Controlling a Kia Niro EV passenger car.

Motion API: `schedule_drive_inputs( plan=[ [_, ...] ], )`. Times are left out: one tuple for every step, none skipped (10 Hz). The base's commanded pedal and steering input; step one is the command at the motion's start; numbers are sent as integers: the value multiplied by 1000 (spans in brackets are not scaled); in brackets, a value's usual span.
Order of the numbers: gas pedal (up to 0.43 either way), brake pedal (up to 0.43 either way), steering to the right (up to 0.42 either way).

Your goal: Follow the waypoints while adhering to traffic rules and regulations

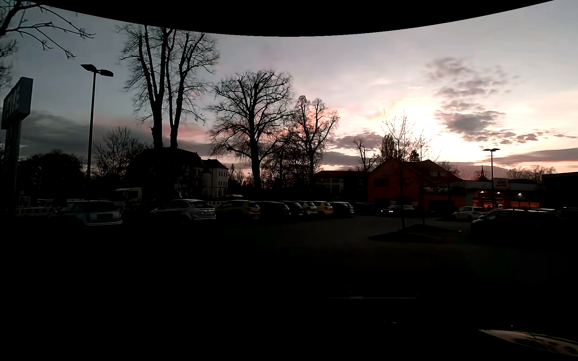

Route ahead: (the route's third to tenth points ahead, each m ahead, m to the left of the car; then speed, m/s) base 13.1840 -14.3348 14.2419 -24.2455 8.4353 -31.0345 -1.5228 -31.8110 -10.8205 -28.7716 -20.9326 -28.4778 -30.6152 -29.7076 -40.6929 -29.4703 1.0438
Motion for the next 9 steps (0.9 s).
schedule_drive_inputs(
  plan=[
    [0,122,196],
    [0,122,176],
    [0,116,157],
    [0,116,137],
    [0,116,120],
    [0,110,100],
    [0,98,82],
    [0,91,72],
    [0,91,63]
  ],
)
